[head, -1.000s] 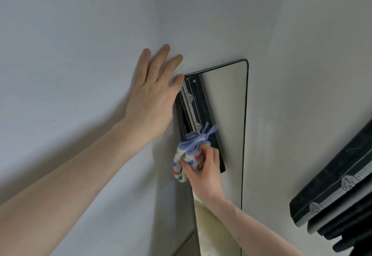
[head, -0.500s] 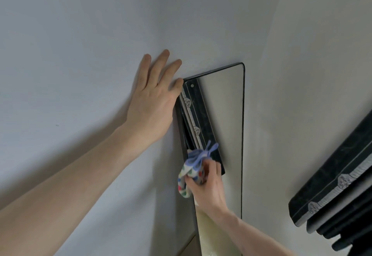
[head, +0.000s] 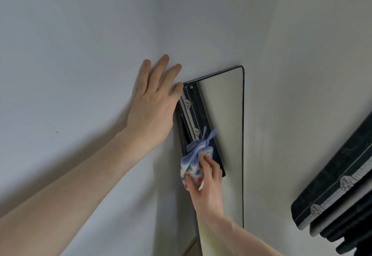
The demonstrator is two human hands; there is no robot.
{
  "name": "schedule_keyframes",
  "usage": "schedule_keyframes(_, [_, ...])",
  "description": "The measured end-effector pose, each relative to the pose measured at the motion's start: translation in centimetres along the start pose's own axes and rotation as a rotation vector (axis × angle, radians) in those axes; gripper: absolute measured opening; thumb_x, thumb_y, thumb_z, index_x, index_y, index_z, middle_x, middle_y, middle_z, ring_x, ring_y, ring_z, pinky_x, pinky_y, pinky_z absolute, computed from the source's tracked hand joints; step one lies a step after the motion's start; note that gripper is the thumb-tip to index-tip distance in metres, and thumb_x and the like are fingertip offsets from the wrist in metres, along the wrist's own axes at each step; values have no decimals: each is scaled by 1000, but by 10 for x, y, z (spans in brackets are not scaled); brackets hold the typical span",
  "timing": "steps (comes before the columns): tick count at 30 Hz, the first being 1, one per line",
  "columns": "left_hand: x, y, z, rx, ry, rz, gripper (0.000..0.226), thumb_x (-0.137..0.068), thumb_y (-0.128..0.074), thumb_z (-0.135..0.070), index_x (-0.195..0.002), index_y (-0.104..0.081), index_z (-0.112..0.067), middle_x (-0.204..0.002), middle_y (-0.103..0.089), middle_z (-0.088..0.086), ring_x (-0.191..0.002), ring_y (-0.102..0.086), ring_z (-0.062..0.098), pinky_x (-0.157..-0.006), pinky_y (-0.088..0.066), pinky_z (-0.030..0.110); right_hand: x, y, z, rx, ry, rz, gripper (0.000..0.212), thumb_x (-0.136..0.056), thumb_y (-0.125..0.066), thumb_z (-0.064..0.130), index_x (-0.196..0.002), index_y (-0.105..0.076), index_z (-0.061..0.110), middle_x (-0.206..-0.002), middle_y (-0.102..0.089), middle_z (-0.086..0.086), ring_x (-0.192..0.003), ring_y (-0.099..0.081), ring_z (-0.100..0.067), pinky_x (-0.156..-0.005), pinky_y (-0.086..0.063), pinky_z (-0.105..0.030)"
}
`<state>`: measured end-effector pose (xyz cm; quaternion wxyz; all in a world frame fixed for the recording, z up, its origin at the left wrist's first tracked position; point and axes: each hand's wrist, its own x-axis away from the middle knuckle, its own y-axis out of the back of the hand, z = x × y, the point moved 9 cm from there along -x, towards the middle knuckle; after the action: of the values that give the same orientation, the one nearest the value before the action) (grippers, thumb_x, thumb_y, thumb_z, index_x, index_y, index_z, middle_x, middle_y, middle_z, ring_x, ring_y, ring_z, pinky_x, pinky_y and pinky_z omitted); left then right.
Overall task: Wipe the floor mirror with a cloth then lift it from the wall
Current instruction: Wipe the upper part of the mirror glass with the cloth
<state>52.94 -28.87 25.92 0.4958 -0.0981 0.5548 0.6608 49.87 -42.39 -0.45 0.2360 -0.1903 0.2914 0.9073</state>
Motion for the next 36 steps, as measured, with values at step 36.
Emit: schedule_keyframes(36, [0,0,-1,-14,-4,-11,63,-74,-36,-5,-132,-62,-4,-162,-35,18,-155,-15,46,-124,13,55,7,-15,-6,155,249,178,78,-108,-41,45,-164,10,30,-173,13,5,-161,5,-22,-123,-30,-54])
